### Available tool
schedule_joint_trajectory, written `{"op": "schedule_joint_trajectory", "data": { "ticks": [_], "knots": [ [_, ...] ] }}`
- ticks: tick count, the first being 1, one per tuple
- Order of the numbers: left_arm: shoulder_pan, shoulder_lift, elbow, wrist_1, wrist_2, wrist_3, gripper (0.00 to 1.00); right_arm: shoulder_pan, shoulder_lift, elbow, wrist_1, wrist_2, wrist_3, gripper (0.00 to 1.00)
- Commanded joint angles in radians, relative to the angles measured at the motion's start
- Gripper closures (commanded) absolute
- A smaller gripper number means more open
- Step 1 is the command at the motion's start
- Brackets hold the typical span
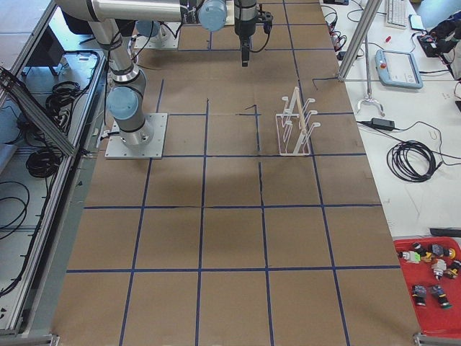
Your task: Transfer IKEA cup to right arm and place on rack
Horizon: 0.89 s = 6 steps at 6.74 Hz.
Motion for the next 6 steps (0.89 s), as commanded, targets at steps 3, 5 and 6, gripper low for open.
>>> {"op": "schedule_joint_trajectory", "data": {
  "ticks": [3, 5, 6],
  "knots": [
    [0.159, -0.004, -0.020, 0.024, 0.000, 0.161, 0.00, 0.001, 0.000, 0.000, 0.001, -0.001, -0.002, 0.00],
    [0.237, -0.033, -0.029, 0.096, 0.002, 0.278, 0.00, 0.003, -0.009, 0.002, 0.003, -0.003, -0.003, 0.00],
    [0.310, -0.057, -0.028, 0.099, -0.001, 0.340, 0.00, 0.003, -0.009, 0.002, 0.003, -0.003, -0.003, 0.00]
  ]
}}
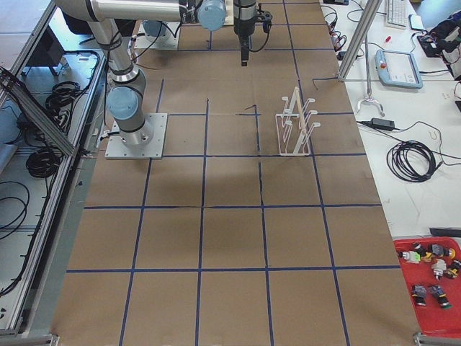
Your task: Transfer IKEA cup to right arm and place on rack
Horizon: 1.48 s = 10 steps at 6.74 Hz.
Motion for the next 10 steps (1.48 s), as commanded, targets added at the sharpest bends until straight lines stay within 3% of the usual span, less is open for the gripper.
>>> {"op": "schedule_joint_trajectory", "data": {
  "ticks": [1, 4, 8, 10],
  "knots": [
    [0.121, -0.043, -0.002, 0.033, -0.002, 0.117, 0.00, -0.003, -0.011, -0.006, 0.006, -0.017, -0.008, 0.00],
    [0.135, -0.086, -0.022, 0.076, -0.001, 0.142, 0.00, 0.002, -0.013, -0.006, 0.029, -0.011, -0.006, 0.00],
    [0.137, -0.097, -0.288, 0.415, 0.001, 0.142, 0.01, 0.002, 0.020, -0.004, 0.027, -0.002, -0.003, 0.00],
    [0.138, -0.132, -0.352, 0.520, 0.001, 0.147, 0.01, 0.000, 0.018, -0.001, 0.032, 0.000, -0.003, 0.00]
  ]
}}
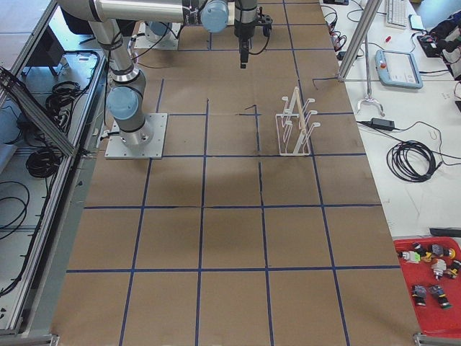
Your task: Transfer IKEA cup to right arm and place on rack
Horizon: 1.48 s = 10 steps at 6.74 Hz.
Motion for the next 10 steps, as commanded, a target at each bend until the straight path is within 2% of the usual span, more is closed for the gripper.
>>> {"op": "schedule_joint_trajectory", "data": {
  "ticks": [1, 4, 5, 7, 8, 9, 10],
  "knots": [
    [0.000, -0.076, -0.042, 0.141, 0.000, 0.001, 0.01, -0.003, 0.002, 0.001, 0.000, -0.010, -0.001, 0.00],
    [0.004, -0.088, -0.102, 0.176, 0.006, -0.003, 0.01, -0.003, 0.033, 0.005, -0.026, 0.003, 0.002, 0.00],
    [0.035, -0.088, -0.102, 0.168, 0.017, -0.005, 0.01, -0.009, 0.036, 0.005, -0.121, 0.007, 0.005, 0.00],
    [0.050, -0.083, -0.101, 0.164, 0.018, -0.003, 0.01, -0.033, 0.033, 0.008, -0.389, 0.203, 0.008, 0.01],
    [0.049, -0.076, -0.101, 0.164, 0.017, -0.008, 0.03, -0.056, 0.024, 0.051, -0.521, 0.278, 0.011, 0.01],
    [0.049, -0.074, -0.095, 0.167, 0.018, -0.006, 0.16, -0.070, 0.024, 0.108, -0.656, 0.418, 0.018, 0.01],
    [0.046, -0.072, -0.087, 0.165, 0.018, -0.006, 0.37, -0.076, 0.022, 0.132, -0.741, 0.505, 0.087, 0.01]
  ]
}}
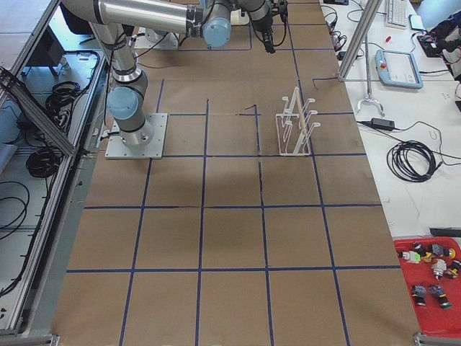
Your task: Transfer IKEA cup to right arm and place on rack
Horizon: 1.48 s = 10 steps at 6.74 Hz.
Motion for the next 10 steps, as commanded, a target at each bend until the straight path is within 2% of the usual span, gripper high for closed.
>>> {"op": "schedule_joint_trajectory", "data": {
  "ticks": [1, 2, 3, 4, 5, 6, 7, 8, 9, 10],
  "knots": [
    [-0.004, 0.000, 0.006, -0.002, -0.001, 0.000, 0.62, -0.002, -0.010, 0.068, -0.241, 0.128, 0.272, 0.01],
    [-0.005, 0.000, 0.006, -0.002, -0.001, -0.002, 0.87, 0.000, -0.011, 0.129, -0.416, 0.131, 0.464, 0.00],
    [-0.005, -0.007, 0.006, -0.002, -0.006, -0.002, 0.97, 0.003, -0.013, 0.198, -0.559, 0.131, 0.580, 0.00],
    [-0.005, -0.004, 0.008, -0.002, -0.010, -0.002, 1.00, 0.007, -0.016, 0.288, -0.801, 0.132, 0.795, 0.00],
    [-0.007, 0.007, 0.012, -0.002, -0.012, -0.002, 1.00, 0.008, -0.016, 0.359, -0.990, 0.134, 0.939, 0.00],
    [-0.013, 0.036, 0.020, -0.015, -0.013, -0.003, 1.00, 0.009, -0.019, 0.410, -1.091, 0.134, 1.001, 0.00],
    [-0.013, 0.090, 0.069, -0.129, -0.013, -0.009, 1.00, 0.027, -0.028, 0.454, -1.181, 0.132, 1.134, 0.00],
    [-0.014, 0.131, 0.166, -0.302, -0.013, -0.024, 1.00, 0.037, -0.015, 0.488, -1.304, 0.134, 1.287, 0.00],
    [-0.018, 0.139, 0.277, -0.444, -0.015, -0.040, 1.00, 0.043, -0.018, 0.531, -1.349, 0.132, 1.381, 0.00],
    [-0.034, 0.133, 0.383, -0.553, -0.015, -0.044, 1.00, 0.059, -0.021, 0.562, -1.378, 0.132, 1.391, 0.00]
  ]
}}
